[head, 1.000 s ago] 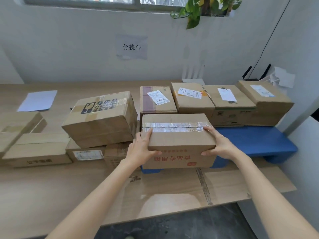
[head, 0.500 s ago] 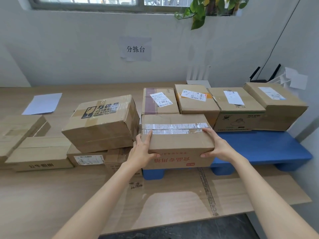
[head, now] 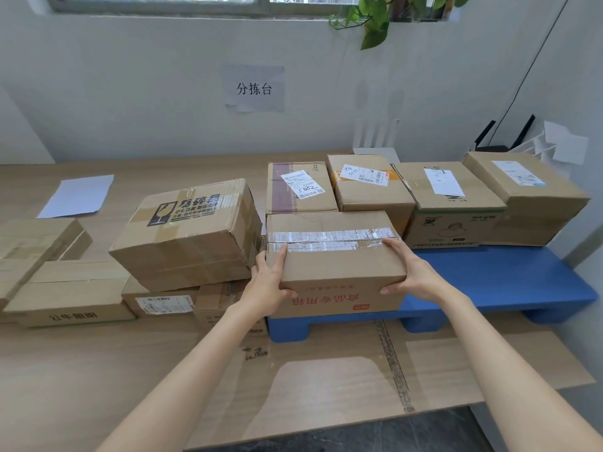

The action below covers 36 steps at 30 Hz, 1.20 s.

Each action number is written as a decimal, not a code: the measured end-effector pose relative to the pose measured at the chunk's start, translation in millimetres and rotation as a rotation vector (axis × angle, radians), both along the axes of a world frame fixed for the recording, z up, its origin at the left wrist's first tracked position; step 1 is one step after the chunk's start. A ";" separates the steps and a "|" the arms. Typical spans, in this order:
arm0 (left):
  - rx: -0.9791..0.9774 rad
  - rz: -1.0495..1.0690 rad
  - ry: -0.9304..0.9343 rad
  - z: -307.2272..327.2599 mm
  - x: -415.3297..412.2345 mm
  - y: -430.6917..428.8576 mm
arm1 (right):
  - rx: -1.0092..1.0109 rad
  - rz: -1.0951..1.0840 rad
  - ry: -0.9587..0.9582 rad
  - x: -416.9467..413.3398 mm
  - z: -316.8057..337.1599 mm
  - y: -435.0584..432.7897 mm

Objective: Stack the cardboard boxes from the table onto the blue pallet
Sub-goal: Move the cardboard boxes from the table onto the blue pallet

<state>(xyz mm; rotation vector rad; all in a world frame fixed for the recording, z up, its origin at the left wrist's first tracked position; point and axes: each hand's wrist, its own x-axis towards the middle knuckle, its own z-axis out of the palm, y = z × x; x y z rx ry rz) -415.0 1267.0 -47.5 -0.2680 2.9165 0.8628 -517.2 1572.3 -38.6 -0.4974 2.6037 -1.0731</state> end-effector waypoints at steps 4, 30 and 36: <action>-0.003 0.006 0.001 -0.6 -1.6 -1.2 | -0.007 -0.010 -0.007 -0.6 -1.1 -0.7; -0.004 0.186 0.333 137.7 5.1 -119.8 | 0.118 0.119 0.271 -3.8 142.5 -140.6; -0.050 0.320 0.143 118.4 21.9 -230.4 | 0.086 0.264 0.195 5.0 125.8 -238.7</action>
